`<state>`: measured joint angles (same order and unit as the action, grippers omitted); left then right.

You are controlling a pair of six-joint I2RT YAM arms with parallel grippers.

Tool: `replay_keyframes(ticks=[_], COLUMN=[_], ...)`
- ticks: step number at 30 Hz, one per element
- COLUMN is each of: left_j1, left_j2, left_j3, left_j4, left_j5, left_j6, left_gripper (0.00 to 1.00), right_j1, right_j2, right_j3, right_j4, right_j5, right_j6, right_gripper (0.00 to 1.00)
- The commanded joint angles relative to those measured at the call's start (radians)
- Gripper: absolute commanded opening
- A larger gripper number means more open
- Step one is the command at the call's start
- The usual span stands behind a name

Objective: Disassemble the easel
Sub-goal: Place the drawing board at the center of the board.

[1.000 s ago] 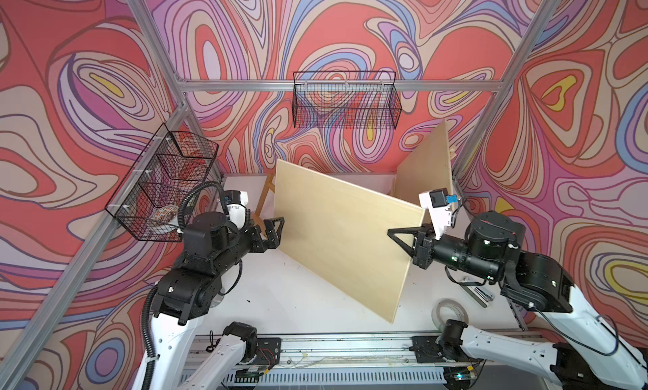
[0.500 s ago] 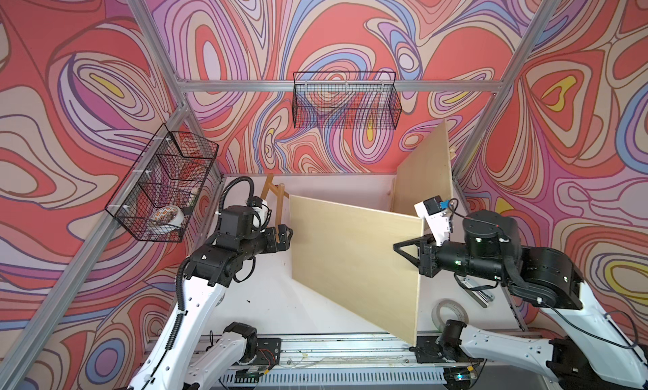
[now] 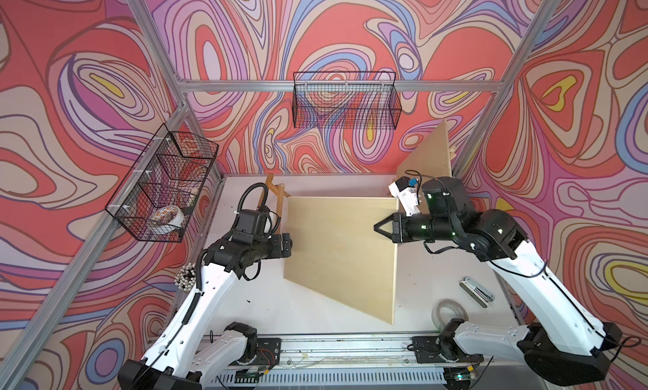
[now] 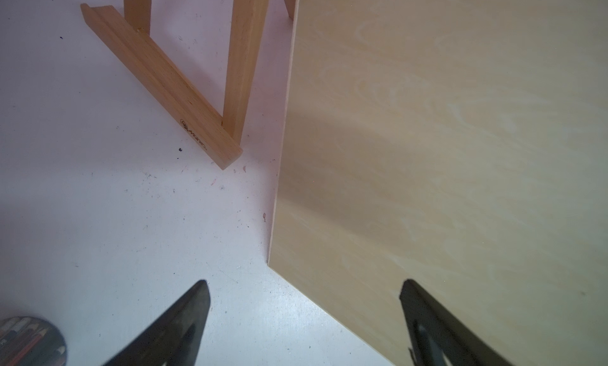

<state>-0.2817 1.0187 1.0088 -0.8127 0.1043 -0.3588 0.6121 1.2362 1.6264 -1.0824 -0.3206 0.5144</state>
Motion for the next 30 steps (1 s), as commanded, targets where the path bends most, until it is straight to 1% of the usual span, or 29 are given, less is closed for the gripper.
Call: replay_keyframes(ticks=[1, 5, 7, 12, 18, 21, 30], left_j1=[-0.004, -0.003, -0.004, -0.004, -0.003, -0.004, -0.004], left_j2=[0.008, 0.012, 0.013, 0.012, 0.011, 0.009, 0.010], left_j3=[-0.007, -0.009, -0.008, -0.009, -0.007, -0.008, -0.005], left_j4=[-0.013, -0.012, -0.015, -0.017, -0.024, -0.028, -0.034], left_j5=[-0.021, -0.026, -0.027, -0.058, -0.104, -0.118, -0.161], left_j6=[0.012, 0.012, 0.012, 0.006, -0.002, -0.007, -0.018], left_gripper=[0.93, 0.93, 0.93, 0.93, 0.92, 0.93, 0.93], right_j1=[-0.067, -0.081, -0.088, -0.094, -0.106, -0.118, -0.163], right_j2=[0.049, 0.110, 0.140, 0.204, 0.255, 0.288, 0.366], right_j3=[0.032, 0.044, 0.044, 0.028, 0.021, 0.044, 0.063], right_j4=[0.016, -0.020, -0.037, -0.048, -0.048, -0.066, -0.064], right_j5=[-0.095, -0.109, -0.096, -0.096, -0.110, -0.087, -0.118], right_j6=[-0.077, -0.130, -0.152, -0.200, -0.230, -0.244, -0.252], right_gripper=[0.00, 0.00, 0.00, 0.00, 0.00, 0.00, 0.00])
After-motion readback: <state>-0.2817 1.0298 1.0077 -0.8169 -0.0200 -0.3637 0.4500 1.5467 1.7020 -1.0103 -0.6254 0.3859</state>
